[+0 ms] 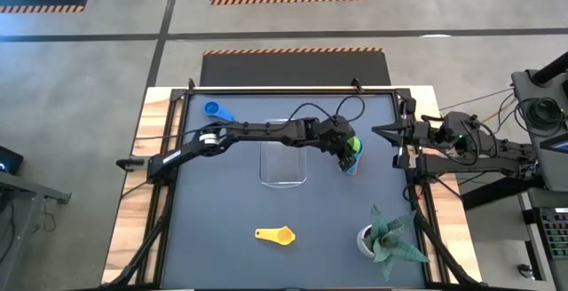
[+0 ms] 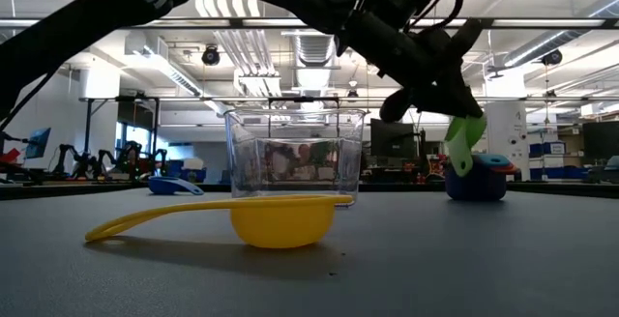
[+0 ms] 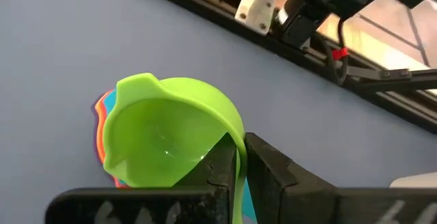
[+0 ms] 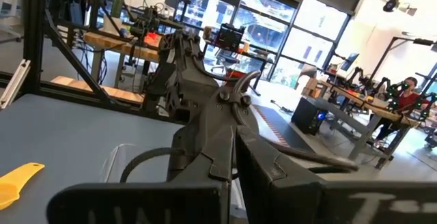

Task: Nest measuring cups in basket
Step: Stack the green measuring cup on top of the light blue measuring cup

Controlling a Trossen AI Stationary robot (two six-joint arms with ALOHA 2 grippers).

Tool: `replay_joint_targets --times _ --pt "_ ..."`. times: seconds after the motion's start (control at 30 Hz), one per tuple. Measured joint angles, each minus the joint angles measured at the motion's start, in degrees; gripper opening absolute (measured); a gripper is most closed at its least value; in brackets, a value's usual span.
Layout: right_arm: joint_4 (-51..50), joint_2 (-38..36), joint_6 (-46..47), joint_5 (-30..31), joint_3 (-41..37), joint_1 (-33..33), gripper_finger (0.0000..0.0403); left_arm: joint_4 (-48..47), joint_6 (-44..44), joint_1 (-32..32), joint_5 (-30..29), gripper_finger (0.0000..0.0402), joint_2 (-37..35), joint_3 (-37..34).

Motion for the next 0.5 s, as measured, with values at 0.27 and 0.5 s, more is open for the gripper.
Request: replay_joint_targets --times 0.27,0.5 --pt "0.0 0.0 0.1 0.0 0.0 0.0 0.0009 0.1 0.2 0.0 0.3 0.0018 0.0 0.0" --pt "0.0 0.0 0.2 0.0 0.0 0.0 0.0009 0.5 0.7 0.0 0.3 0.0046 0.0 0.0"
